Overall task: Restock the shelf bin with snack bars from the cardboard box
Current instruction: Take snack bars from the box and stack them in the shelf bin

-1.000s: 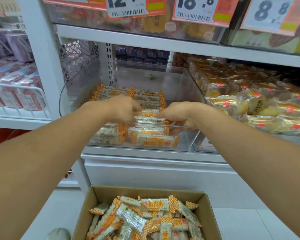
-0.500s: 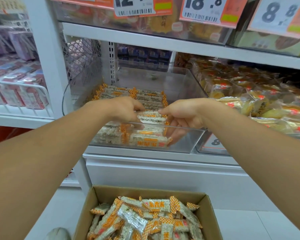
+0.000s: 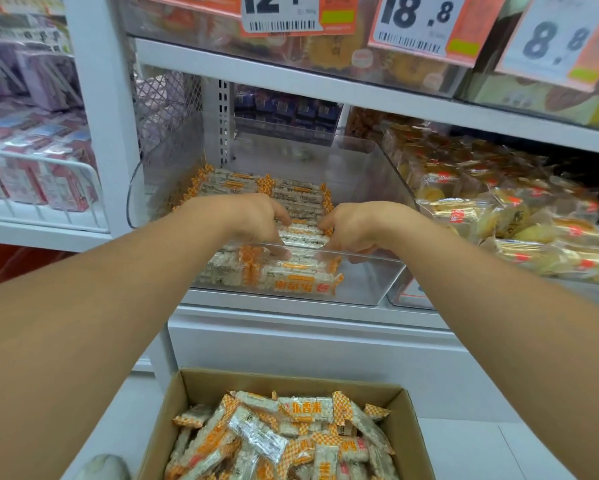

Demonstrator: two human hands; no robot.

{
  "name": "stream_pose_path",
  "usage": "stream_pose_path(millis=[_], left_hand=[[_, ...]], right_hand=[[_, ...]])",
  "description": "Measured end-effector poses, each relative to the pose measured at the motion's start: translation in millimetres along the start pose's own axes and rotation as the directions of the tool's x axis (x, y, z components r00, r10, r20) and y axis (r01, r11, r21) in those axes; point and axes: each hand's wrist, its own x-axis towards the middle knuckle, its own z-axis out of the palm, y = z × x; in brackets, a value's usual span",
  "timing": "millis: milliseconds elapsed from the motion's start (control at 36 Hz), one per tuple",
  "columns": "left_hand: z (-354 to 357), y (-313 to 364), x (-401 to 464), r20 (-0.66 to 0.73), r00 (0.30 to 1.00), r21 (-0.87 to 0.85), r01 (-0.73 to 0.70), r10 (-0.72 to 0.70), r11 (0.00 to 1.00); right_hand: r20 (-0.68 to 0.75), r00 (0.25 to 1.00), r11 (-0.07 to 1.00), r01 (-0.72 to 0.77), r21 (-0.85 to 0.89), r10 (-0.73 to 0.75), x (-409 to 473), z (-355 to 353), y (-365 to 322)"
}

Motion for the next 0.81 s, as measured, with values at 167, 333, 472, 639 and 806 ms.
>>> stream_pose_path(millis=[167, 333, 472, 639, 806], left_hand=[[2, 0, -3, -0.01, 1.0, -0.044, 0.003, -0.003, 0.999], [3, -3, -10, -0.007, 1.0, -0.144, 0.008, -0.01, 0.989], [4, -1, -11, -0.014, 0.999, -0.226, 0.026, -0.03, 0.974], [6, -5, -12, -0.082, 0.997, -0.237, -0.009, -0.011, 0.972], [7, -7, -11, -0.15, 0.989, -0.207, -0.027, -0.004, 0.978]], right_hand=[[0.042, 0.999, 0.9, -0.008, 0.435, -0.012, 10, 9, -2], [0.119, 0.992, 0.504, -0.087, 0.859, -0.032, 16, 9, -3], [0.075, 0.988, 0.585, -0.142, 0.799, 0.137, 21, -10, 6], [-0.159, 0.953, 0.473, 0.019, 0.881, 0.258, 70, -19, -4], [-0.15, 0.975, 0.42, 0.069, 0.905, 0.163, 122, -6, -3]])
